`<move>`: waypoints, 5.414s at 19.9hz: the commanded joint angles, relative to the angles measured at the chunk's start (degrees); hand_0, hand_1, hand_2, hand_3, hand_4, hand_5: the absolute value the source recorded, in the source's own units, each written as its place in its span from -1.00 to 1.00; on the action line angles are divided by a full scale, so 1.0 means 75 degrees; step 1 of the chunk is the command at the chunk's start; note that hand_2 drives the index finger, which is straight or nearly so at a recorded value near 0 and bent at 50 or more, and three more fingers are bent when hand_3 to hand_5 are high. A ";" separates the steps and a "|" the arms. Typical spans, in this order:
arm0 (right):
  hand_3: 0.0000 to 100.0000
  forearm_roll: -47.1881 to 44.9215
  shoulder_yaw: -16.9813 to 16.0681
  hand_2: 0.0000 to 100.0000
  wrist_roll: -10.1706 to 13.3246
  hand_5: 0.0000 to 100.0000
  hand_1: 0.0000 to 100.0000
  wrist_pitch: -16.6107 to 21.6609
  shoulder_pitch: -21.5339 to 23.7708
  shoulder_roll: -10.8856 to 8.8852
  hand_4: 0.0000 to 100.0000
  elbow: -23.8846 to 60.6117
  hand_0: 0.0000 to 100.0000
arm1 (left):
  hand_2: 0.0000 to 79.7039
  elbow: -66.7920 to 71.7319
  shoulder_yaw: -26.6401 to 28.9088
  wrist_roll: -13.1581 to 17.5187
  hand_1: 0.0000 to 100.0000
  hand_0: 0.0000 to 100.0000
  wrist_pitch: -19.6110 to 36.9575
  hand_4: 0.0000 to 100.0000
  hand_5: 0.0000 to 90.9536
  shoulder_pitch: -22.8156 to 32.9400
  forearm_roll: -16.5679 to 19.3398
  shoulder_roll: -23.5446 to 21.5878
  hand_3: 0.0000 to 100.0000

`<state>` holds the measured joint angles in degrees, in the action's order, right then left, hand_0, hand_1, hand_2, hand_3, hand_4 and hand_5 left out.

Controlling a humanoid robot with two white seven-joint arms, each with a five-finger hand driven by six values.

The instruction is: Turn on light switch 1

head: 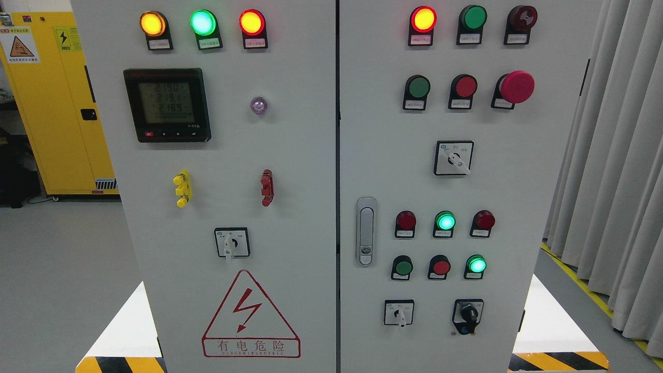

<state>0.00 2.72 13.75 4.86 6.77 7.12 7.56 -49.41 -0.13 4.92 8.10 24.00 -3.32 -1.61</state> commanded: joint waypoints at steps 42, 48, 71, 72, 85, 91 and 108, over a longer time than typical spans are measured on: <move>-1.00 -0.0223 0.0000 -0.92 0.0006 -1.00 0.00 -0.0003 -0.0001 0.0000 -1.00 0.0000 -1.00 | 0.49 -0.9326 0.0627 -0.1266 0.05 -0.68 0.0725 0.70 0.84 -0.0516 -0.0131 0.0145 0.72; -1.00 -0.0223 0.0000 -0.92 -0.0005 -1.00 0.00 -0.0003 -0.0001 0.0000 -1.00 0.0000 -1.00 | 0.53 -0.9479 0.0509 -0.1347 0.05 -0.70 0.0585 0.67 0.80 -0.0902 -0.0073 0.0309 0.70; -1.00 -0.0223 0.0000 -0.92 0.0006 -1.00 0.00 -0.0003 -0.0001 0.0000 -1.00 0.0000 -1.00 | 0.50 -0.9444 -0.0440 -0.2707 0.19 -0.86 -0.2649 0.70 0.80 -0.3317 0.1415 0.0953 0.79; -1.00 -0.0223 0.0000 -0.92 0.0006 -1.00 0.00 -0.0003 -0.0001 0.0000 -1.00 0.0000 -1.00 | 0.49 -0.9444 -0.0440 -0.2730 0.19 -0.86 -0.2696 0.70 0.80 -0.3352 0.1439 0.0953 0.79; -1.00 -0.0223 0.0000 -0.92 -0.0005 -1.00 0.00 -0.0003 -0.0001 0.0000 -1.00 0.0000 -1.00 | 0.46 -0.9397 -0.0428 -0.2906 0.21 -0.87 -0.4055 0.71 0.83 -0.4371 0.1919 0.1071 0.80; -1.00 -0.0223 0.0000 -0.92 0.0006 -1.00 0.00 -0.0003 -0.0001 0.0000 -1.00 0.0000 -1.00 | 0.45 -0.9374 -0.0428 -0.3047 0.24 -0.88 -0.4512 0.72 0.83 -0.4688 0.1955 0.1129 0.80; -1.00 -0.0223 0.0000 -0.92 0.0006 -1.00 0.00 -0.0003 -0.0001 0.0000 -1.00 0.0000 -1.00 | 0.41 -0.8846 -0.0452 -0.3328 0.34 -0.52 -0.4935 0.73 0.87 -0.5356 0.2447 0.1223 0.81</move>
<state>0.00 2.72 14.02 4.86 6.77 7.12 7.56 -117.81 -3.26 -19.36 -28.83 -14.69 14.64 6.96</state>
